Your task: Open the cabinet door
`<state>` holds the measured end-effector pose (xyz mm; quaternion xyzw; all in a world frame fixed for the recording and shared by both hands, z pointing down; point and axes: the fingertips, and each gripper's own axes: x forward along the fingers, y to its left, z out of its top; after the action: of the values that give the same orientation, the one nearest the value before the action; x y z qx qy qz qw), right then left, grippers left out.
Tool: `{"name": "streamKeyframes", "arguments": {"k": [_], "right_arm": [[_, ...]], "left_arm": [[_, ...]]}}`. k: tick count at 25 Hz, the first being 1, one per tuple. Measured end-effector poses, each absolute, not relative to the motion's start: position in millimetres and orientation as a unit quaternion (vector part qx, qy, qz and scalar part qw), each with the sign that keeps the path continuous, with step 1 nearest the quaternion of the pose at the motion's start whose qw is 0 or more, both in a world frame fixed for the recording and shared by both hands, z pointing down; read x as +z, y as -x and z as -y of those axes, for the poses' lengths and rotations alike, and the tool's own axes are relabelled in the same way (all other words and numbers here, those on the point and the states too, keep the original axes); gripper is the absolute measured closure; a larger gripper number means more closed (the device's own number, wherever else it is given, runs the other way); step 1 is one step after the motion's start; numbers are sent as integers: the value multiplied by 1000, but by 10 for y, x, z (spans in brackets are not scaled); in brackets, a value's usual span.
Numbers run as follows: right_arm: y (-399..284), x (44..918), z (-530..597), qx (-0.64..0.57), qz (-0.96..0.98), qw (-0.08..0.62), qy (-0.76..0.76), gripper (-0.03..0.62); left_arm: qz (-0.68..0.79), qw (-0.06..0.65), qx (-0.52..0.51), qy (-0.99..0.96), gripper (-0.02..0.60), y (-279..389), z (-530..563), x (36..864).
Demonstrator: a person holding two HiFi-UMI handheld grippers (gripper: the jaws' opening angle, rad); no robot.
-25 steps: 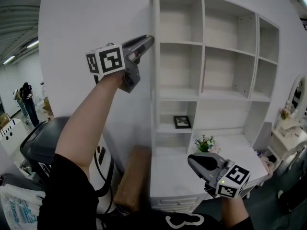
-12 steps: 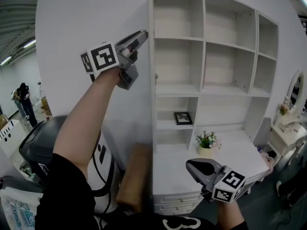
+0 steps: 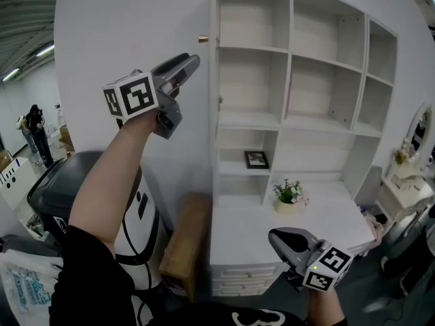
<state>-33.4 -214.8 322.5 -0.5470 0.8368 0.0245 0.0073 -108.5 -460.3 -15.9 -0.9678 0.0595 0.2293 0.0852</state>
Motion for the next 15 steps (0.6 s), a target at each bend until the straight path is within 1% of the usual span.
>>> {"name": "streamKeyframes", "arguments": {"k": [2,3,7,10,15], "right_arm": [[322,3231,2058,17,-838,14,545,591],[314,3226,2015,13,-839,19,544,591],[327,3195,1855,3,-842,33,538,591],[373,3169,1736,3,-845,41,534,591],[504,3200,1462,-15,-856,91,508,591]], "left_arm": [[-105,92,209,968,514,1250,4585,97],[-124,91,203,967,528,1337,4559,226],[-150,45,178,971,552,1515,4315,883],[-165,36,133,977,563,1485,3980,1544],[-125,-11,104,987,571,1452,3130,2567]]}}
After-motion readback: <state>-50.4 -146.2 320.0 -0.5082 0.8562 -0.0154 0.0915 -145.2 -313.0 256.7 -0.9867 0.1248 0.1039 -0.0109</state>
